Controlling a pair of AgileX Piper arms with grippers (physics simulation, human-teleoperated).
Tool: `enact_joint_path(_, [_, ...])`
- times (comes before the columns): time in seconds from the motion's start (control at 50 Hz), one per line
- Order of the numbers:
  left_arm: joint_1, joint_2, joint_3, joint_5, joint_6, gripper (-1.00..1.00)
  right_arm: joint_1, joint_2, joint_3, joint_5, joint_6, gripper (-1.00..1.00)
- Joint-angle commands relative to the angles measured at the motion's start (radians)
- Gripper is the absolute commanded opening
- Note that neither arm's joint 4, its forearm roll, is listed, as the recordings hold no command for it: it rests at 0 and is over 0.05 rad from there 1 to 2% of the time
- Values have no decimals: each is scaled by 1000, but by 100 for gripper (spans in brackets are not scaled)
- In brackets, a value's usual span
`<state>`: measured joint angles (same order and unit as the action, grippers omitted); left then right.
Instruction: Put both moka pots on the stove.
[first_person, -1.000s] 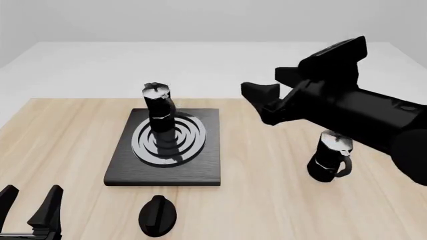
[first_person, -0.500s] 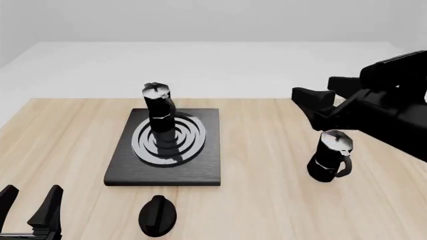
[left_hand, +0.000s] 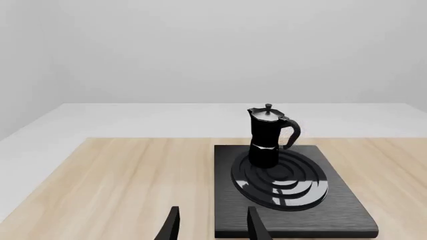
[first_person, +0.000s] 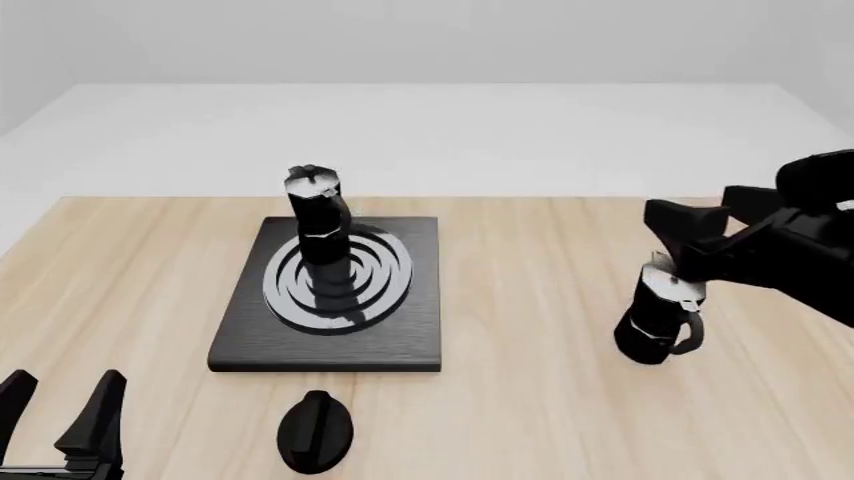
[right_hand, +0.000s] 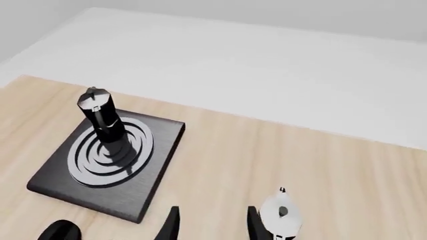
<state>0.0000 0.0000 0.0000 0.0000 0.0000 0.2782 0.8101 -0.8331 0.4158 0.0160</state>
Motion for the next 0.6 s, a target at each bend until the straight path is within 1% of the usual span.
enact_joint_path(0.02, [0, 0, 0, 0, 0, 100, -79, -25, 28, 32, -11, 100])
enact_joint_path(0.1, [0, 0, 0, 0, 0, 100, -90, -30, 32, 41, -15, 100])
enact_joint_path(0.14, [0, 0, 0, 0, 0, 100, -112, -26, 37, 43, -30, 100])
enact_joint_path(0.24, [0, 0, 0, 0, 0, 100, -138, -30, 47, 46, -28, 100])
enact_joint_path(0.26, [0, 0, 0, 0, 0, 100, -155, -30, 51, 49, -30, 100])
enact_joint_path(0.46, [0, 0, 0, 0, 0, 100, -192, -25, 67, 55, -34, 100])
enact_joint_path(0.52, [0, 0, 0, 0, 0, 100, -215, -6, 73, 57, -29, 100])
enact_joint_path(0.56, [0, 0, 0, 0, 0, 100, -220, 2, 82, 54, -45, 100])
enact_joint_path(0.58, [0, 0, 0, 0, 0, 100, -231, 20, 87, 54, -33, 100])
enact_joint_path(0.6, [0, 0, 0, 0, 0, 100, -227, 19, 89, 49, -35, 100])
